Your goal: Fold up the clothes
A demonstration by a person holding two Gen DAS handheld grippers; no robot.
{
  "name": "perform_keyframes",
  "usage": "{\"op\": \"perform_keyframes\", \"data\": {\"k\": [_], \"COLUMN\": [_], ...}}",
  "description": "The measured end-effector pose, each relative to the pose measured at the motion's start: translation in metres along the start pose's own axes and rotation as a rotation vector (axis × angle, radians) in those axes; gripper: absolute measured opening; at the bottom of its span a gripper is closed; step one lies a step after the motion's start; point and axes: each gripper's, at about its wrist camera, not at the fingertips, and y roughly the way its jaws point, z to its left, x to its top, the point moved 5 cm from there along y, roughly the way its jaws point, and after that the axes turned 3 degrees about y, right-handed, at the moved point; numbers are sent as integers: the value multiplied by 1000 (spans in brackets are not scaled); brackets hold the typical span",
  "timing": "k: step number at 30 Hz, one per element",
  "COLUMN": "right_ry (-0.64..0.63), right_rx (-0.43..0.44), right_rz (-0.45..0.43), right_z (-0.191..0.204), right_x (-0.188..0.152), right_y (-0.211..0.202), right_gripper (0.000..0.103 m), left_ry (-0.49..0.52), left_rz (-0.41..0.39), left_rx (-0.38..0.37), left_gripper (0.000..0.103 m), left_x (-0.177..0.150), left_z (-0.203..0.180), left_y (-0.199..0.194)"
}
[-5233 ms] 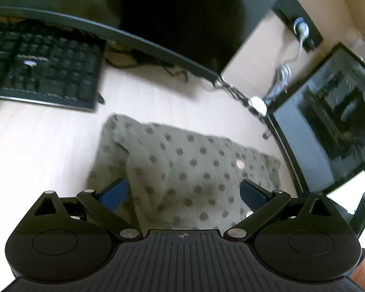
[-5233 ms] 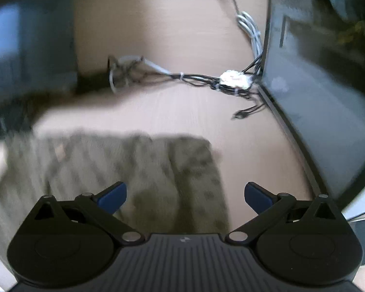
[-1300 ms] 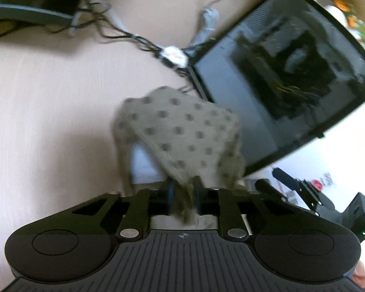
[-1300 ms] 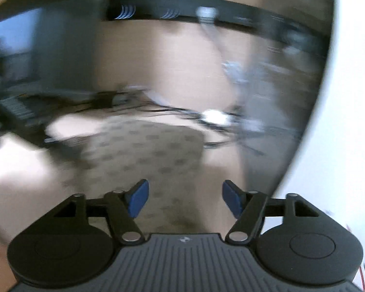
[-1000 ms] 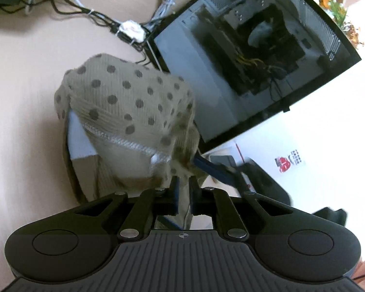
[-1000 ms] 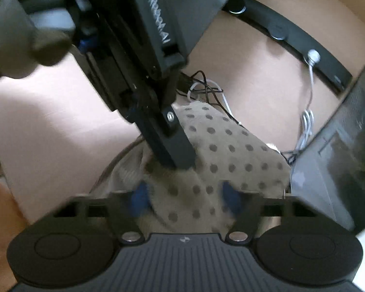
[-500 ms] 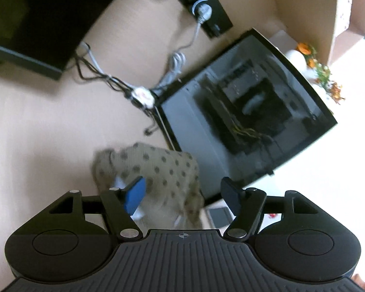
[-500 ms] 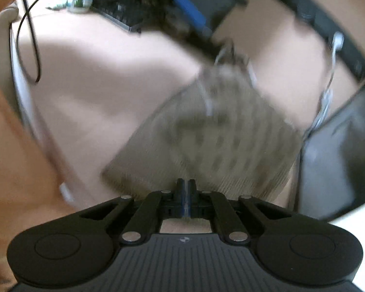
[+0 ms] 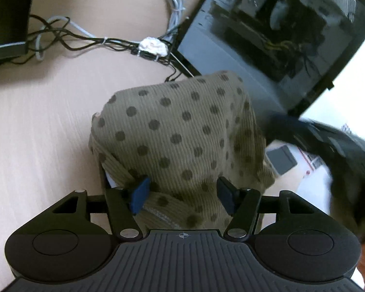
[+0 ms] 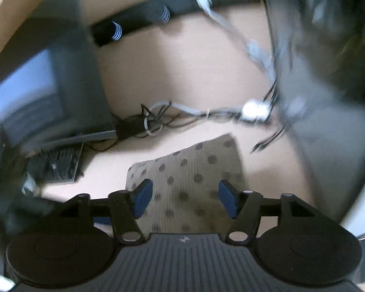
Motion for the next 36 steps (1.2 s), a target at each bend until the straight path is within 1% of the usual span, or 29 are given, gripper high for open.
{"op": "perform_keyframes", "data": {"k": [1,2,3,4,6,8,10,13,14,15,17,18,21,23,24,25,27,29,32,36], "right_ry": [23,38,55,70,81,26,-40,-38,-30,-30,-49,-79,-158,-185,-197,-204,-222,-232,-190,-198], "right_rx": [-20,-45,-66,-70,-64,-77,-98,-109,-112,-123,-153,-151,-79,-49,-45,-52,-86,-108,-115,-128], "right_rz": [53,105,148,161,156,145,125,108,102,95,73,55,16,41,76,116,141,136,153,163], "right_z": [-7,-13,-21,-29,-36,-28,-19,-14,-15,-14,-11,-5,15,22,24,23,21,22,21,24], "right_x": [2,0,-3,-5,-4,-5,-5,-1,-1,-2,-5,-8,-28,-47,-60,-72,-89,-93,-90,-91], "right_y": [27,51,73,87,99,96,93,82,76,68,48,34,-4,-12,-8,0,14,18,19,19], "right_gripper": [64,70,78,80,80,81,83,85,88,96,103,103,103,103,103,103,103,103,103,103], "left_ry": [-9,-18,-27,-35,-53,-71,-88,-115,-124,-132,-149,-158,-170,-197,-210,-221,-205,-179,-139,-135], "left_rz": [-12,-23,-35,-46,-69,-92,-116,-150,-151,-148,-142,-139,-52,17,40,60,71,79,80,72], "left_rx": [-7,-15,-22,-30,-45,-60,-75,-97,-106,-115,-133,-142,-139,-104,-94,-87,-58,-42,-23,-28], "left_gripper": [68,69,69,71,75,81,81,82,82,82,82,82,82,82,82,82,82,82,83,83], "left_x": [3,7,10,13,20,27,34,44,50,57,72,79,83,81,79,78,80,80,77,75], "left_z": [2,3,5,7,10,14,18,23,24,26,28,30,29,34,36,39,40,36,31,32], "left_y": [-3,-7,-10,-14,-21,-28,-35,-45,-41,-35,-22,-15,21,49,61,72,86,92,95,93]}}
